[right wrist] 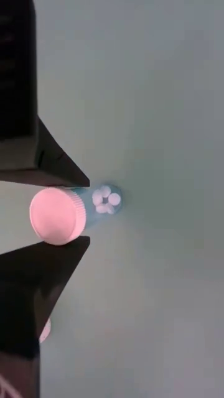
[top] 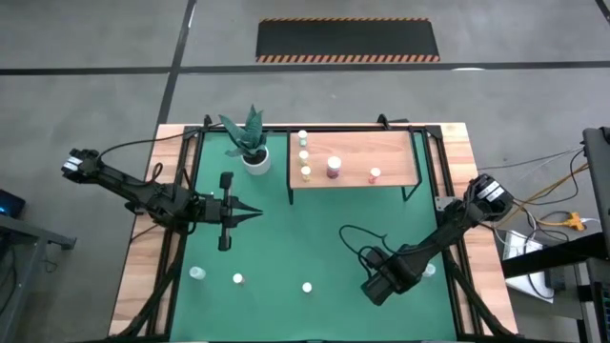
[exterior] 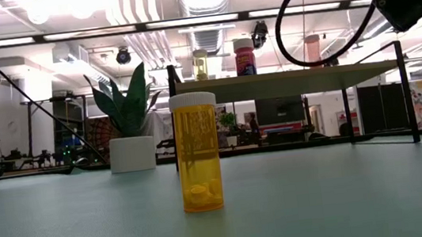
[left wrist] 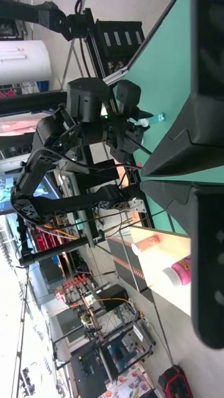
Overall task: Pick and place medicine bottles onto shelf by color
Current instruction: Put the blue pill bottle on the shelf
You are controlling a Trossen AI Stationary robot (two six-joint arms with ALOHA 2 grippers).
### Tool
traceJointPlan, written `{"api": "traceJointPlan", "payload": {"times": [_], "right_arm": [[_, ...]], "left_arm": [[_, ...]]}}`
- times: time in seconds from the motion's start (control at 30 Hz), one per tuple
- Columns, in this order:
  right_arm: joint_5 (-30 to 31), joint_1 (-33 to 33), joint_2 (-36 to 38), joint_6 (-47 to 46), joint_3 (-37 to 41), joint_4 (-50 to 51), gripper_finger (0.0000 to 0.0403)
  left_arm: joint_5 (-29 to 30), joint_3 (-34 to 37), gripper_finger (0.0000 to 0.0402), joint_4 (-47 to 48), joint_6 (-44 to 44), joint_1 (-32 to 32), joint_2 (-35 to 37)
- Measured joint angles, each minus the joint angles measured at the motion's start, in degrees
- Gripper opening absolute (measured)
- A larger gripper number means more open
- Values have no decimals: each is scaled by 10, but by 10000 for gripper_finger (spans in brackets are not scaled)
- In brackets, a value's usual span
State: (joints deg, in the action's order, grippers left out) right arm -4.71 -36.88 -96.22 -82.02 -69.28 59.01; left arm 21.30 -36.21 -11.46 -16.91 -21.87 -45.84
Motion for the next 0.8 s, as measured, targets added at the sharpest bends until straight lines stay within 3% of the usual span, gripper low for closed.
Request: {"api": "traceJointPlan", "payload": {"times": [0.13, 0.4, 0.7, 0.8], "right_arm": [[0, 0, 1, 0, 0, 0, 94], [-20, 2, 3, 53, -33, 4, 101], [-27, 27, 3, 165, -175, 6, 104], [1, 45, 3, 223, -235, 9, 105]], "left_arm": [[0, 0, 4, 0, 0, 0, 0], [0, 0, 4, 0, 0, 0, 0], [0, 0, 4, 0, 0, 0, 0], [0, 0, 4, 0, 0, 0, 0]]}}
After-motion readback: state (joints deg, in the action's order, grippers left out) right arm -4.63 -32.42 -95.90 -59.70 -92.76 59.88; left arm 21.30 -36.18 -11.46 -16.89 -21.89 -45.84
